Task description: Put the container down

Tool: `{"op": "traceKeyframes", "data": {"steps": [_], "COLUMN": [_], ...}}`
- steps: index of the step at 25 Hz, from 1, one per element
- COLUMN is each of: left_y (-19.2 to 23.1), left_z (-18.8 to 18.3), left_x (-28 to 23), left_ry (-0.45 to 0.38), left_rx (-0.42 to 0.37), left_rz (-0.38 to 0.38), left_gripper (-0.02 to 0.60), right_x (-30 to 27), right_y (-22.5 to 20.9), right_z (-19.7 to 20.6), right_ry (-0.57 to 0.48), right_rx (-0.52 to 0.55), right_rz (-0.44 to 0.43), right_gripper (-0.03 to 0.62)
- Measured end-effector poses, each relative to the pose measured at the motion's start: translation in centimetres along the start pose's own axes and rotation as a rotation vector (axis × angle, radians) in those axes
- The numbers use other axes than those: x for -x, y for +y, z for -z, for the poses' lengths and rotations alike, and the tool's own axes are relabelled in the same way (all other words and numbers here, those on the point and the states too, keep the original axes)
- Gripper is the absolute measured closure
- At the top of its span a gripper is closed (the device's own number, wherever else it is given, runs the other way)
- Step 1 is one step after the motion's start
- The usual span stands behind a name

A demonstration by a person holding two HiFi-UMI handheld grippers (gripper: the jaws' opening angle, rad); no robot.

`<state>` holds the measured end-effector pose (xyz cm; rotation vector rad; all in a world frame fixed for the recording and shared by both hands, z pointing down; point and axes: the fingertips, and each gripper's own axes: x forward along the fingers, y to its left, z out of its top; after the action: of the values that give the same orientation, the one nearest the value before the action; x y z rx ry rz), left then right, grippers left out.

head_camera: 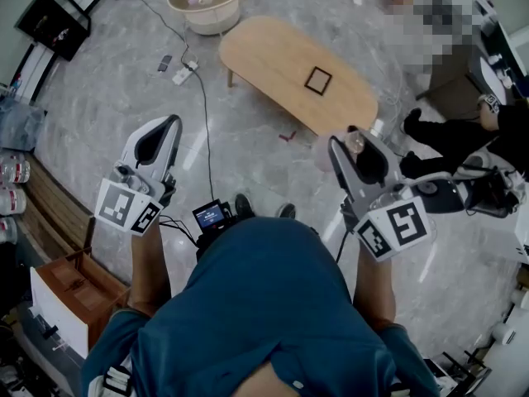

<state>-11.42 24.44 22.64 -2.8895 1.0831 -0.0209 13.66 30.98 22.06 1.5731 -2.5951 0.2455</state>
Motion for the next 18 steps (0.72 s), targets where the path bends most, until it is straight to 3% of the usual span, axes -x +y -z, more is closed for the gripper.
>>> {"op": "traceKeyframes", "data": {"steps": [18], "left_y": [5.8], "left_z": [1.9], "left_x": [0.2], "left_ry": [-0.015], "left_rx": [0.05], "left_rz": [0.059], "left_gripper": [0.584], "right_x": [-5.9], "right_y": [2.8], "right_z": [-0.5], "right_ry": [0.015], "right_rx": [-0.002], "right_rz": [0.029], "right_gripper": [0.441]}}
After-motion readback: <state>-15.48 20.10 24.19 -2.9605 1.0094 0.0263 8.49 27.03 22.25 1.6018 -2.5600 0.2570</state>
